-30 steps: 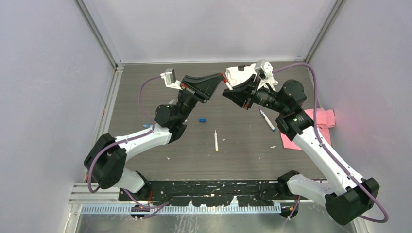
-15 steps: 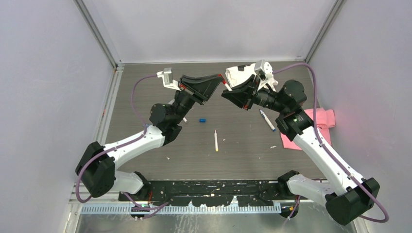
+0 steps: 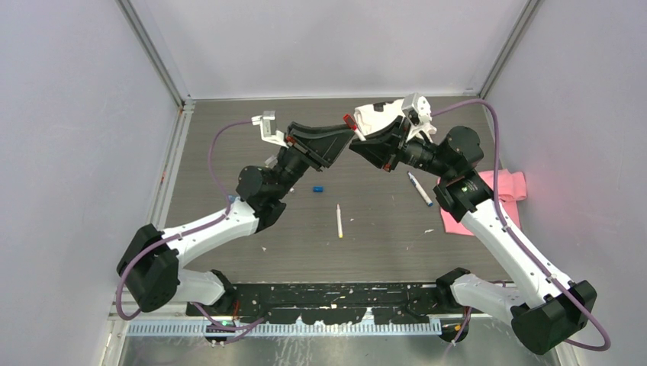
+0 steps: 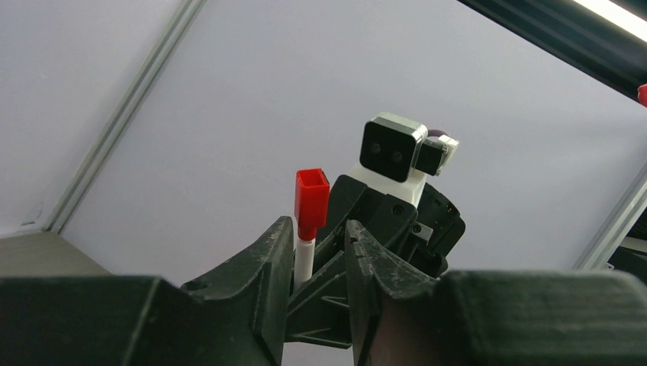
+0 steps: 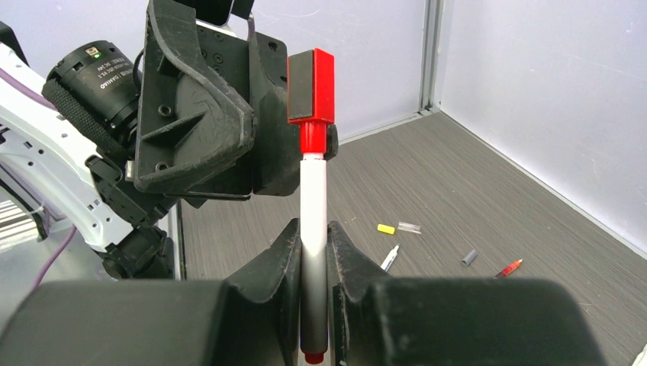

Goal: Insert the pens into the pen caps
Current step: Insert the pen cap onto the pen, then press the pen cap onto the pen.

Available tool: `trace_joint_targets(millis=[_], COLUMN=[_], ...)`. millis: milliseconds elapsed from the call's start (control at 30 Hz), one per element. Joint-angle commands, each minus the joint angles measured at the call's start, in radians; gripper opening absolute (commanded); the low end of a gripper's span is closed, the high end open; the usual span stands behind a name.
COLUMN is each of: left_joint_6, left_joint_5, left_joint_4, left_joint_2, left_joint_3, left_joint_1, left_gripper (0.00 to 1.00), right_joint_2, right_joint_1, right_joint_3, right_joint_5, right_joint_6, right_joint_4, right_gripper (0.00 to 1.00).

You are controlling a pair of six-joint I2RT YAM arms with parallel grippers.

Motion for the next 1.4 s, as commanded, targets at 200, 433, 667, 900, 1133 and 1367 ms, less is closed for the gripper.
trace_joint_targets(millis=[200,433,667,900,1133,1367], left_joint_6=[0.043,0.085,0.086,0.085,0.077,0.066], left_joint_5=[-0.040,-0.017,-0.048,-0.099,-0.087,-0.076], left_joint_4=[-0.032,-0.255,-0.428,-0.538,-0.542,-0.544], left_joint_2=[-0.093,-0.169,-0.161,-0.145,-0.107,-0.075], left_joint_3=[-0.055,0.020,0.126,0.196,0.256,0.276], left_joint_1=[-0.003,0.020,0.021,0.021,0.021,0.021], left_gripper=[0.61,0.76,0.85,0.83,0.72,0.60], right_joint_2=[-0.027,-0.029,-0.028,-0.022,-0.014,-0.008], right_joint_1=[0.001,0.001,0.001,0.000,0.001,0.001], right_joint_3=[-0.003,-0.012,-0.009,-0.007,-0.006,-0.004], right_joint_5=[0.012,-0.008,-0.017,-0.026,-0.030,-0.033], right_joint_6=[0.013,0.017,0.021,0.026,0.027,0.027], right_joint_4=[0.061,0.057,0.057,0.055,0.055,0.056], right_gripper=[0.01,0.01,0.01,0.01,0.01,0.01])
